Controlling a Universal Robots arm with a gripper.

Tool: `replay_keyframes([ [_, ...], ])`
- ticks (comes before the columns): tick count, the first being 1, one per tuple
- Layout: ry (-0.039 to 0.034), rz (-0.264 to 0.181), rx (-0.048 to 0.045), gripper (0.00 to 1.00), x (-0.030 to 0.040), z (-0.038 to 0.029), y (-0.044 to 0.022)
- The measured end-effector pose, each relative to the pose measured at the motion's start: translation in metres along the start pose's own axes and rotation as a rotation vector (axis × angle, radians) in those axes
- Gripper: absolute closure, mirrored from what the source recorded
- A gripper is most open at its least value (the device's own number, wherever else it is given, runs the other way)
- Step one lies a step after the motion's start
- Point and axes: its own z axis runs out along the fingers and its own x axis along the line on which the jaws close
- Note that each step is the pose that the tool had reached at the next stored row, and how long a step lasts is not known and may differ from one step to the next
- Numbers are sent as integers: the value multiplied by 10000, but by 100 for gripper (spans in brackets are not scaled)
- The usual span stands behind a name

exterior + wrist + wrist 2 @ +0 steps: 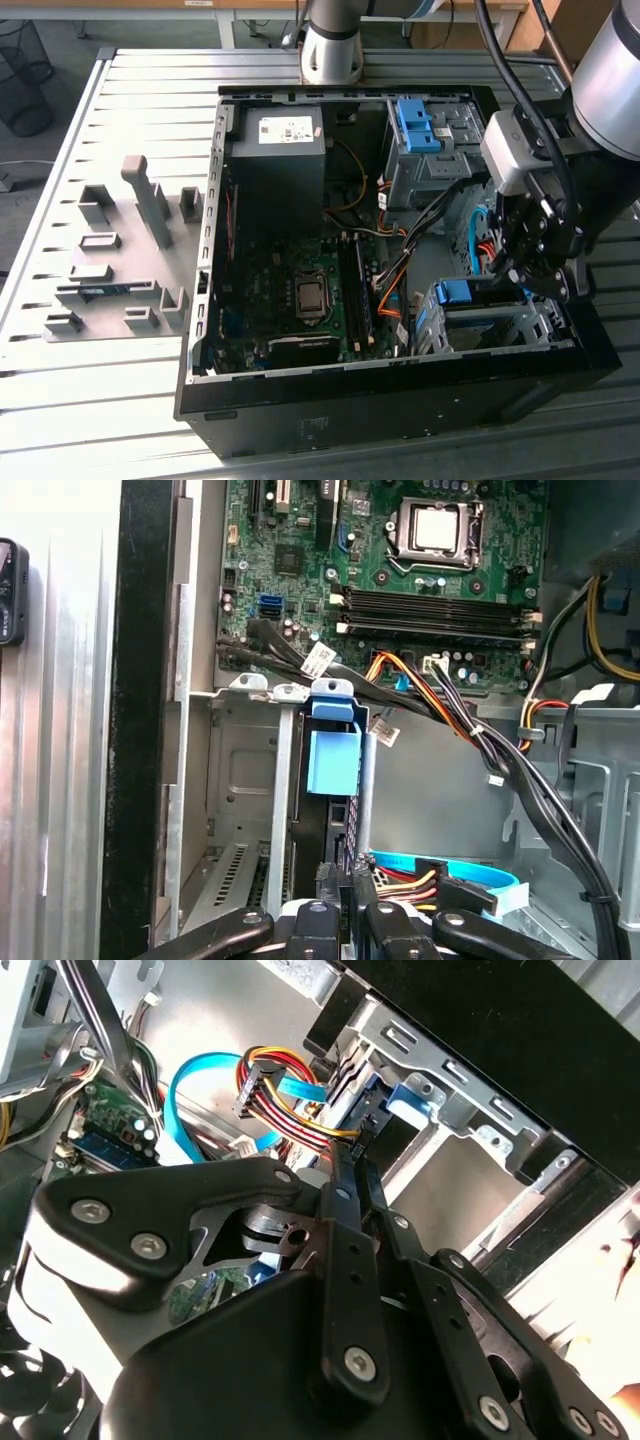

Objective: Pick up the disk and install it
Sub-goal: 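Insert the first disk wire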

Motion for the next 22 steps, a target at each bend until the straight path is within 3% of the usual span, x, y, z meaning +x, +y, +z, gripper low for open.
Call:
replay_keyframes([
  [22,17,467,35,84,1,22,5],
])
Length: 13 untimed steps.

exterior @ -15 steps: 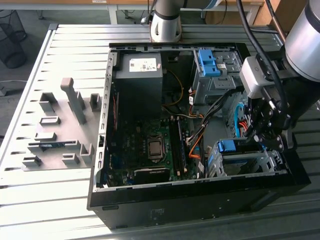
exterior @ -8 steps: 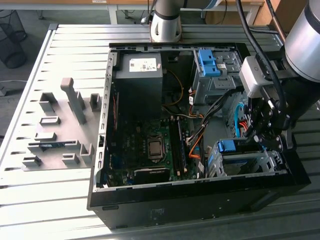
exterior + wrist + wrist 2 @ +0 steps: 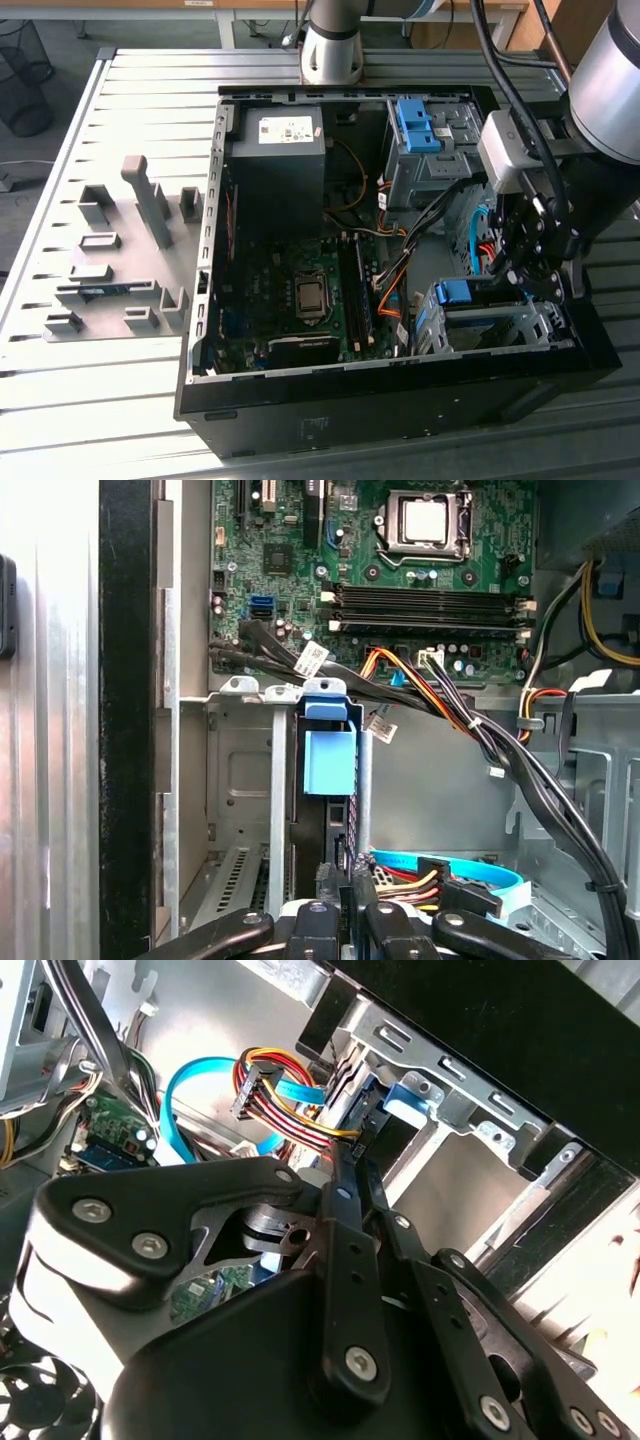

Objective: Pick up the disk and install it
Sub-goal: 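Insert the first disk wire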

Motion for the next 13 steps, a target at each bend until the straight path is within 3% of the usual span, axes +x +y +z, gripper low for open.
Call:
replay_keyframes([
  [13,3,6,0,84,3,55,3],
])
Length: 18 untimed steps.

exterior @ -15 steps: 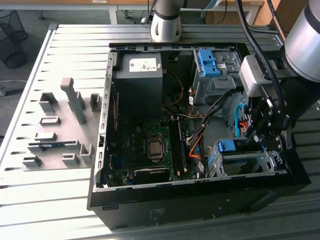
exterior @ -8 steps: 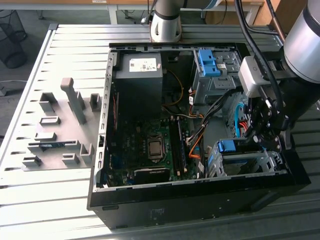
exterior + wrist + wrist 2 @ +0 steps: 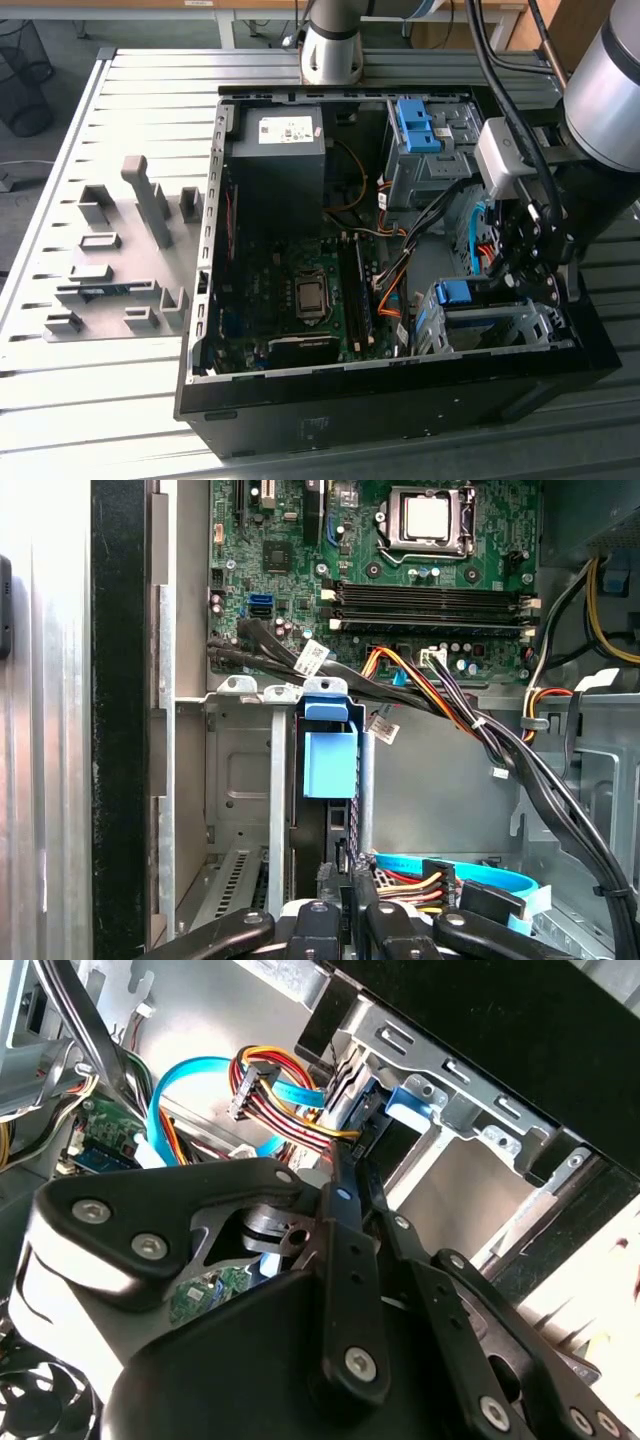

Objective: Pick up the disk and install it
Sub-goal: 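Insert the first disk wire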

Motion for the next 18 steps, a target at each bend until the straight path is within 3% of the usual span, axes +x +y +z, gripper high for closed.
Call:
replay_keyframes([
  [6,-11,0,-1,83,0,-6,0],
  [7,-9,0,0,76,-2,-19,-1],
  [11,-5,1,0,76,-7,-125,-4],
  [14,-8,0,-1,76,-8,-138,-4],
  [16,-7,0,-1,78,-8,-138,-5],
  [18,-6,0,-1,89,-8,-139,-5],
])
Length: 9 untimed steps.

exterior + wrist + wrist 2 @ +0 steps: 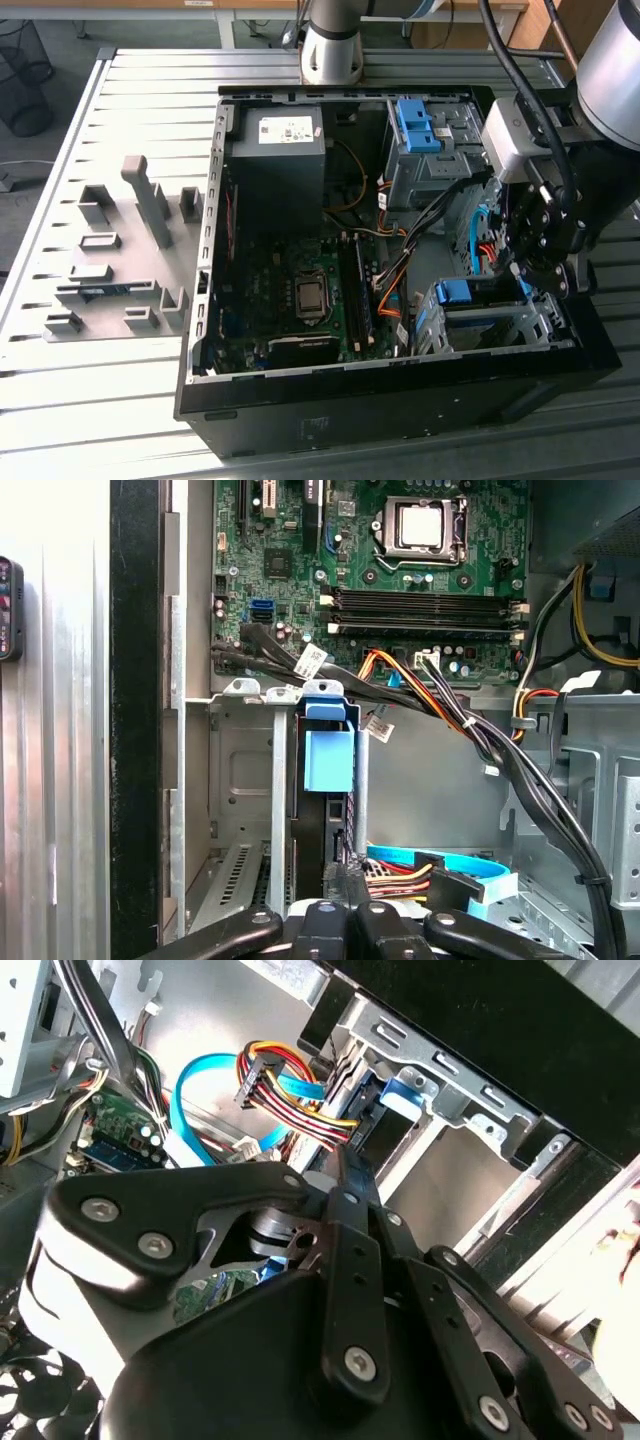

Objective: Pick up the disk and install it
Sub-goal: 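Insert the first disk wire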

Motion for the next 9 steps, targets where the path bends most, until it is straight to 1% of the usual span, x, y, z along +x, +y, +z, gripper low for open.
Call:
replay_keyframes([
  [9,1,1,-1,89,0,0,0],
])
